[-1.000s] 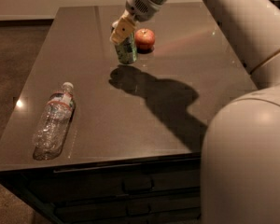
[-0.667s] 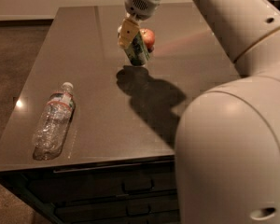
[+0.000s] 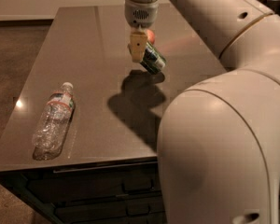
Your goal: Knock green can over
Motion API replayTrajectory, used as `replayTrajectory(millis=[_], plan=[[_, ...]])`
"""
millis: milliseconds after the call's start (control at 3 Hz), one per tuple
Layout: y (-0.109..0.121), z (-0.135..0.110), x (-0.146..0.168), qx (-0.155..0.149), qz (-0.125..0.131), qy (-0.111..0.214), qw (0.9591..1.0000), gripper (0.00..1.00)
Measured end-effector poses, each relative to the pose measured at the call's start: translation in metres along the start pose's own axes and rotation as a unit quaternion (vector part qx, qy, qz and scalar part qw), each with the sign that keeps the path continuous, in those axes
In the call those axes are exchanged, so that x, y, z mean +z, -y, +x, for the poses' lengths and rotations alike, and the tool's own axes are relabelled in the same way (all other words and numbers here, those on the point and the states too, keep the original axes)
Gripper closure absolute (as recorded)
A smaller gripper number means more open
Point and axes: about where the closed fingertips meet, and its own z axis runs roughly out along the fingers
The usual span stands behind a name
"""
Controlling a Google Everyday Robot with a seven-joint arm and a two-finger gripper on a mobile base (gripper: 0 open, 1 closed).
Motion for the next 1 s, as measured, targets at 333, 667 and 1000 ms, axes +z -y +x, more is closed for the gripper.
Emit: replayTrajectory(millis=[333, 667, 1000], plan=[[-0.019, -0.001, 0.008, -0.063, -0.008, -0.034, 0.9974, 0.6], [-0.04, 0.0, 0.016, -0.121, -0.024, -0.055, 0.9908, 0.38], [-0.056, 0.006, 0.022, -0.159, -0.037, -0.066, 0.9843, 0.15]])
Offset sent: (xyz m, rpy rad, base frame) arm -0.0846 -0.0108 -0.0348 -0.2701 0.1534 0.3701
